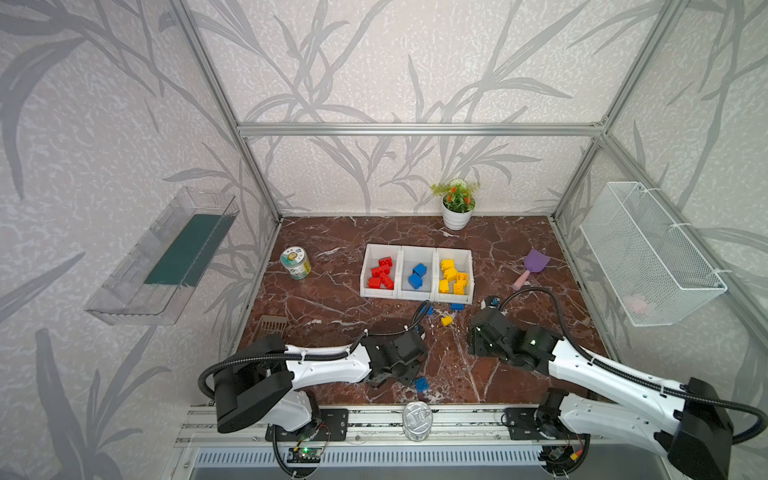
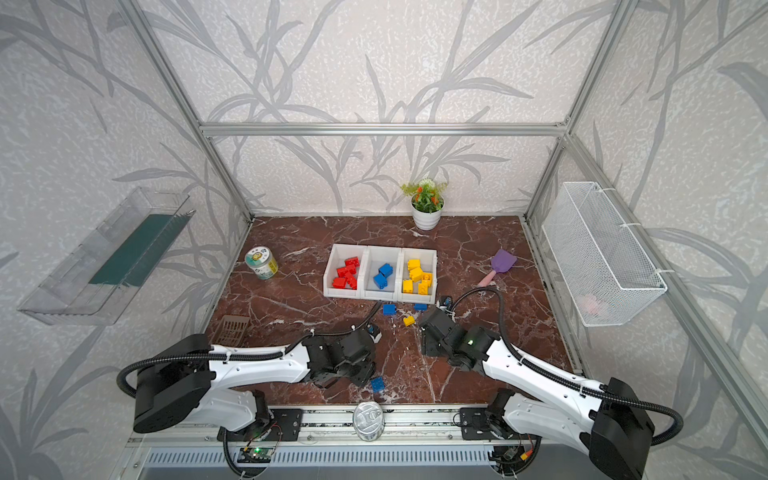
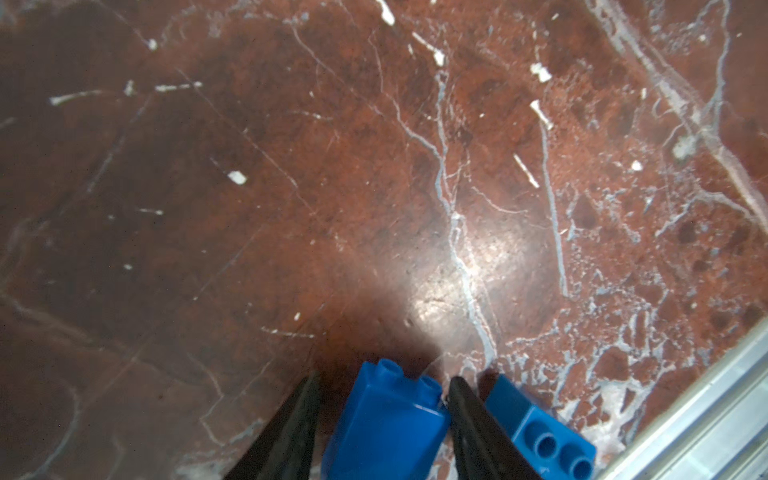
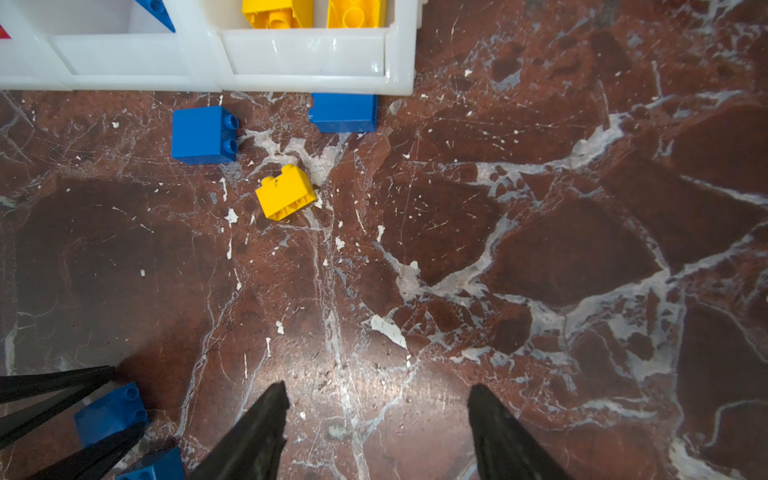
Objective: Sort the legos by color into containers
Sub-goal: 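Carry the blue brick over the middle compartment with the left gripper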
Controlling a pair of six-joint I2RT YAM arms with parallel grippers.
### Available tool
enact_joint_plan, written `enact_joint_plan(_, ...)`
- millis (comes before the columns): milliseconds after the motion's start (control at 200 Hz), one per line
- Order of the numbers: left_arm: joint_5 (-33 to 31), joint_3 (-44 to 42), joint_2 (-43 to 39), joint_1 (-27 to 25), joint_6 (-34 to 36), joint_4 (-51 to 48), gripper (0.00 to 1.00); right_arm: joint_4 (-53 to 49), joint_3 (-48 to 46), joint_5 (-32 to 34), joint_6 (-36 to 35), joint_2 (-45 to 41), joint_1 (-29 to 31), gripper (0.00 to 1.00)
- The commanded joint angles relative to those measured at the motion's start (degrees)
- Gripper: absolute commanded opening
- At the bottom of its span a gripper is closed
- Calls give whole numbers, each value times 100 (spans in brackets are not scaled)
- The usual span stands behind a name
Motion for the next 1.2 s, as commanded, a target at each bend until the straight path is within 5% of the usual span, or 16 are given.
enact_joint_plan(0, -363, -113, -167, -12, -3, -525, 53, -61, -67, 51, 62, -104, -4, 70)
enact_joint_plan(365, -545, -153, -394, -9, -97, -952, 52, -113, -36, 59, 53, -121, -4, 70)
enact_joint_plan(905, -1079, 140, -361, 36, -316, -1182, 29, -193, -23, 121, 100, -227, -4, 70)
enact_joint_plan(1200, -715, 1395, -218, 1505, 655, -400, 28, -373, 50, 259, 94, -444, -3, 70)
